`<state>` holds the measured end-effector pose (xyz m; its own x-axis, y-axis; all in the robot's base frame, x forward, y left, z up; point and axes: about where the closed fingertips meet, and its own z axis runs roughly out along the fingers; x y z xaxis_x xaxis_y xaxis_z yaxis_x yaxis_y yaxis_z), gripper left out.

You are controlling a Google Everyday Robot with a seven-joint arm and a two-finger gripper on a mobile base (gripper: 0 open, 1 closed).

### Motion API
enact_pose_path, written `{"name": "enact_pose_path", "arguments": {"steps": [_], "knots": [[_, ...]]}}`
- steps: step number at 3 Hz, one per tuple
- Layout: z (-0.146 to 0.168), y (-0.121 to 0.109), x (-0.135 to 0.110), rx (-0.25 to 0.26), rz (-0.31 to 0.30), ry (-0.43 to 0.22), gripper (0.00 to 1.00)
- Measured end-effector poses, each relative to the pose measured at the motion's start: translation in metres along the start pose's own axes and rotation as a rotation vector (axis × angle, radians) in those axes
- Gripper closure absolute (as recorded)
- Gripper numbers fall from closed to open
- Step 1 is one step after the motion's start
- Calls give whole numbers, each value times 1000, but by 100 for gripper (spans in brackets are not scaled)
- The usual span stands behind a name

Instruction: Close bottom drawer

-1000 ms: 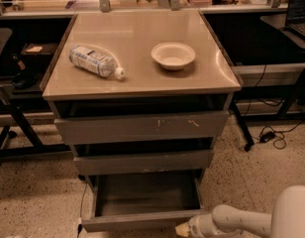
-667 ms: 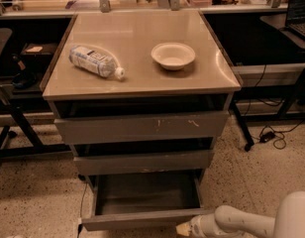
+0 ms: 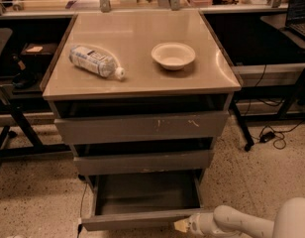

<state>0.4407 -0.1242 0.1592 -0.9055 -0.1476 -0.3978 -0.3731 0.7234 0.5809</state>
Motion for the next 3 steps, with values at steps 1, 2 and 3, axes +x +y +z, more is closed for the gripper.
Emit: {"name": "enact_pose_path", "arguments": {"steps": [1,2,3], "knots": [[7,-8,-21,14,12,-69,100],[12,-21,-56,40,21,-158,100],[13,-31,-93,62,24,-243,100]]}}
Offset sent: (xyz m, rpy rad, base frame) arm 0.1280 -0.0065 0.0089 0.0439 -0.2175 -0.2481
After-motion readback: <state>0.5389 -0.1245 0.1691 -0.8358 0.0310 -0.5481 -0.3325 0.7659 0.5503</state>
